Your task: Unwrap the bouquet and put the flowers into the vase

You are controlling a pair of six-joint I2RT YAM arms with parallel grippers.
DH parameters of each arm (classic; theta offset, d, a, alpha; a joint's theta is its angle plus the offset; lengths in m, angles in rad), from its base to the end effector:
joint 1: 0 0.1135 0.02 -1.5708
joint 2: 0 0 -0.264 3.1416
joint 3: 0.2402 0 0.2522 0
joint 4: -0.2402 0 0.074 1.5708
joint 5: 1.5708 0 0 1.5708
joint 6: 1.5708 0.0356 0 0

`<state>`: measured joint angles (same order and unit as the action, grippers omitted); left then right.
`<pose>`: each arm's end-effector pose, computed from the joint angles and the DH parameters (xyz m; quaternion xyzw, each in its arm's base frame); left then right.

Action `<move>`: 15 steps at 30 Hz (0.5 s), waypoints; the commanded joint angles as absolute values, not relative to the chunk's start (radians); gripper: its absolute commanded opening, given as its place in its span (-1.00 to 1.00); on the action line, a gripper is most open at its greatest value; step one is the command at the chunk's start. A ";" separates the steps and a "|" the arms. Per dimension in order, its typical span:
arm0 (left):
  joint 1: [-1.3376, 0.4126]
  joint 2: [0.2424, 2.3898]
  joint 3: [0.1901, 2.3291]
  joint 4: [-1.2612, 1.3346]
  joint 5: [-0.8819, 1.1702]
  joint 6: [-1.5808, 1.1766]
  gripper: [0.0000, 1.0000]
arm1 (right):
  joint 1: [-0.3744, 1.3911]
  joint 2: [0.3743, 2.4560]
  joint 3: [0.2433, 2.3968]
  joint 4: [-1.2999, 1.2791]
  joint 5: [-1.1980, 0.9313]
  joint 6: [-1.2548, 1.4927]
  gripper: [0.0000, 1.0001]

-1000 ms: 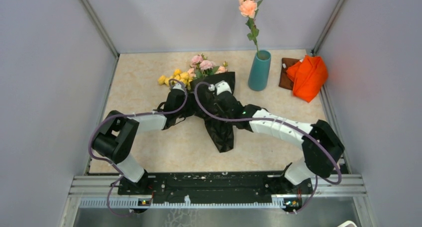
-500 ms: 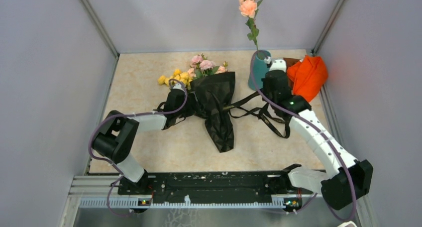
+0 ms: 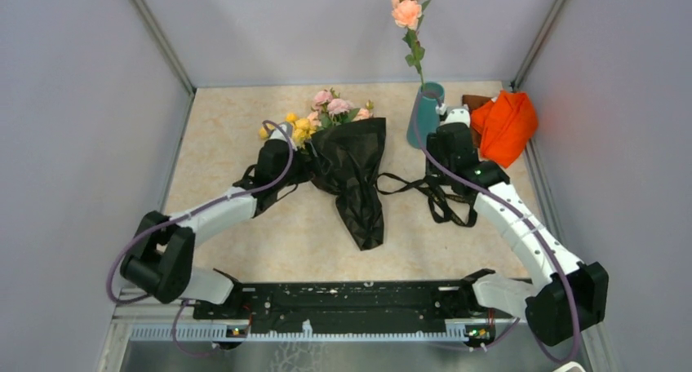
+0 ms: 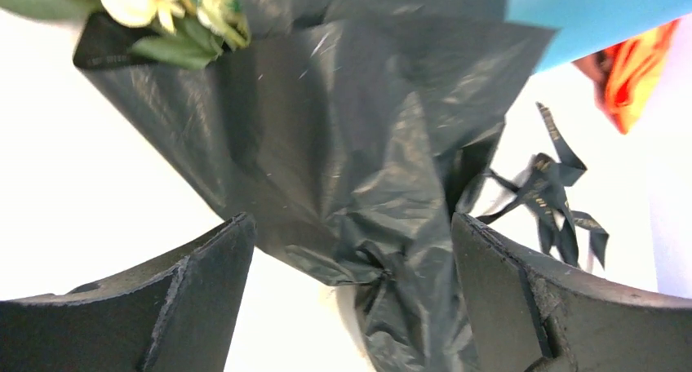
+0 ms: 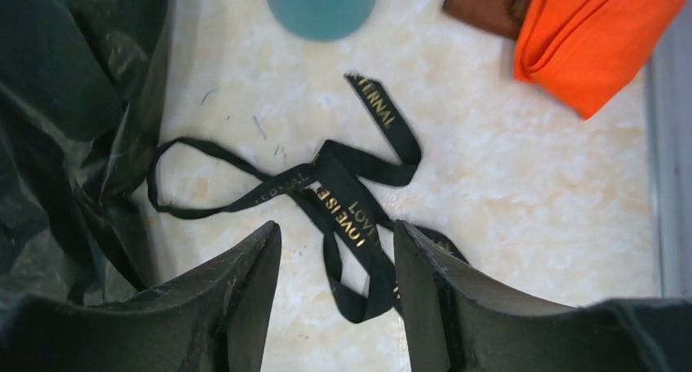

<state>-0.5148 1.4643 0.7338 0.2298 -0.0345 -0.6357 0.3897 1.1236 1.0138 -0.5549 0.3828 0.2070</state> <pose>0.2709 -0.1518 0.2046 -0.0607 0.8580 -0.2649 0.4358 0.2272 0.0789 0.3183 0.0024 0.8866 -0.0372 0.4610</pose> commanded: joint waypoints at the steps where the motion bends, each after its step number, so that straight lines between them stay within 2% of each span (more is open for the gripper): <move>1: -0.519 1.323 0.752 0.154 -0.038 -0.591 0.92 | 0.388 1.132 0.970 -0.452 0.278 0.246 0.09; 2: -0.521 1.300 0.755 0.143 -0.026 -0.588 0.92 | 0.394 1.145 0.957 -0.434 0.259 0.256 0.09; 4: -0.525 1.260 0.749 0.132 -0.006 -0.590 0.93 | 0.427 1.175 0.930 -0.390 0.233 0.267 -0.07; 9: -0.543 1.186 0.682 0.136 -0.025 -0.611 0.93 | 0.554 1.341 0.947 -0.338 0.270 0.303 -0.95; 10: -0.543 1.177 0.667 0.137 -0.032 -0.614 0.93 | 0.568 1.373 0.960 -0.325 0.268 0.308 -1.00; 15: -0.545 1.122 0.596 0.132 -0.058 -0.622 0.93 | 0.577 1.538 1.058 -0.285 0.234 0.314 -1.00</move>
